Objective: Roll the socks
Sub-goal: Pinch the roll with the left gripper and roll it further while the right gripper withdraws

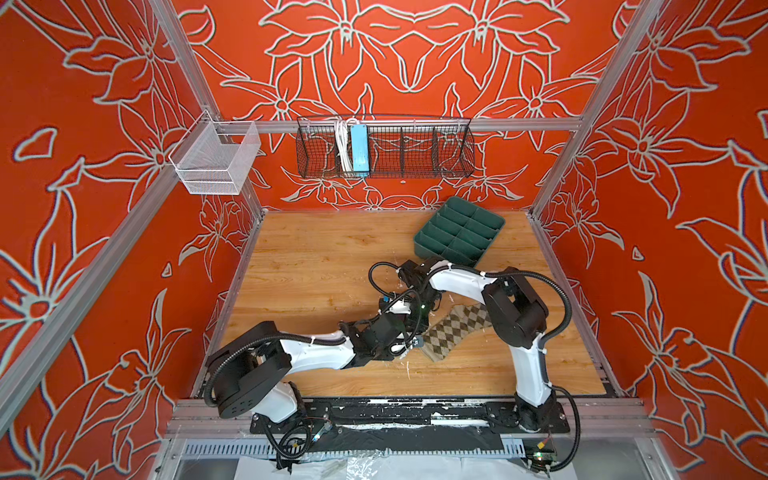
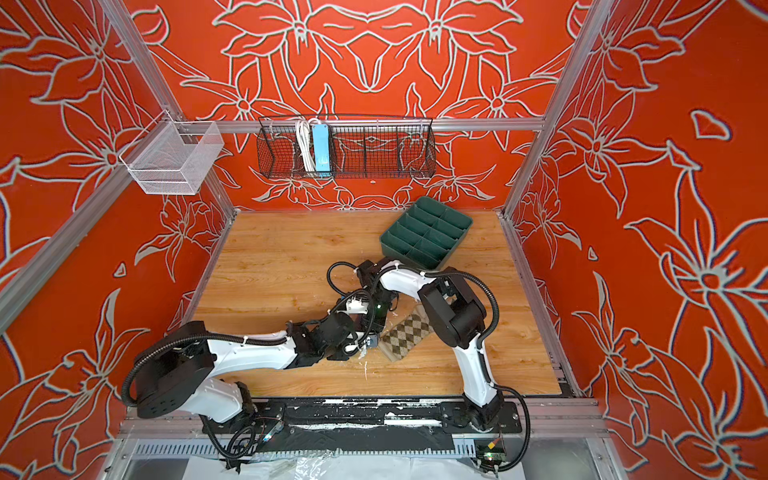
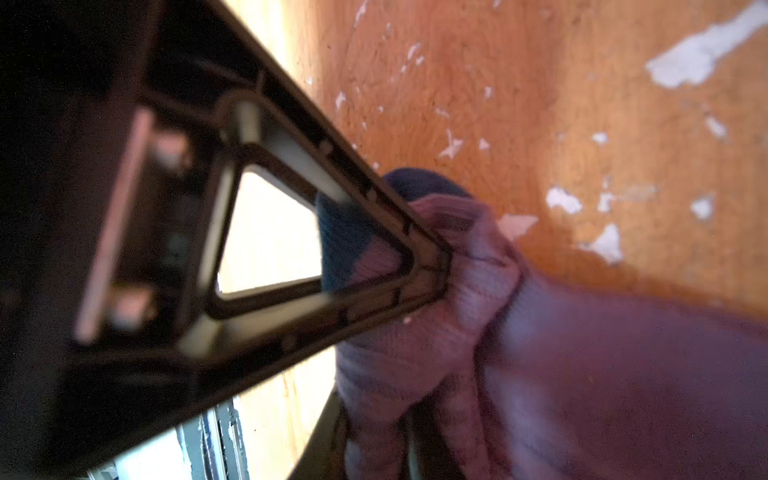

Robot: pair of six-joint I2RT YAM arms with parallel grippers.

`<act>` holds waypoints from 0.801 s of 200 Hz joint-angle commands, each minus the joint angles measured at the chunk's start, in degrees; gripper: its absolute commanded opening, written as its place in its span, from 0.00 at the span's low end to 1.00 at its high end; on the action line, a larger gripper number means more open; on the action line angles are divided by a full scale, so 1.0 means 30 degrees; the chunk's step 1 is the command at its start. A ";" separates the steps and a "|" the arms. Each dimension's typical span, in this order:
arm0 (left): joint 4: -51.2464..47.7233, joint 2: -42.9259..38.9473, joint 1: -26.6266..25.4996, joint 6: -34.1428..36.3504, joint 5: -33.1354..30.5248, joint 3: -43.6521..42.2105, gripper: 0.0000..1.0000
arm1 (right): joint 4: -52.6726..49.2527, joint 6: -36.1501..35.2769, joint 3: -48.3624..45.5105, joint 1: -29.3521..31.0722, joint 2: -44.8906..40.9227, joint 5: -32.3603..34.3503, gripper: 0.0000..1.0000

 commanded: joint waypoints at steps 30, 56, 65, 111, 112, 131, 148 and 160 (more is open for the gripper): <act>-0.4819 0.1629 0.0718 -0.1991 0.0192 0.2906 0.08 | 0.2596 0.0838 -0.2390 -0.0887 -0.3316 -0.0729 0.41; -0.6558 0.2502 0.0883 -0.2870 0.0159 0.4252 0.07 | 0.4434 0.1798 -0.3693 -0.2198 -0.5586 -0.1850 0.45; -0.7184 0.2846 0.0876 -0.3019 0.0356 0.4712 0.07 | 0.5033 0.2266 -0.4085 -0.2852 -0.6386 -0.2259 0.45; -0.9724 0.4852 0.1332 -0.3352 0.2458 0.6922 0.07 | 1.0295 0.6322 -0.7599 -0.5936 -1.1812 0.0185 0.46; -0.9768 0.4895 0.1353 -0.3370 0.2494 0.6960 0.07 | 1.0423 0.6362 -0.7690 -0.5985 -1.1977 0.0255 0.46; -1.0410 0.5750 0.1646 -0.3642 0.2795 0.7677 0.07 | 1.2037 0.7554 -0.9284 -0.6526 -1.4479 0.3115 0.50; -1.1019 0.6335 0.1947 -0.3827 0.3089 0.8352 0.07 | 1.2301 0.7263 -1.0259 -0.6562 -1.6443 0.4652 0.52; -1.1503 0.6679 0.2126 -0.3933 0.3161 0.8814 0.07 | 1.2483 0.7347 -1.0943 -0.6562 -1.7769 0.5625 0.54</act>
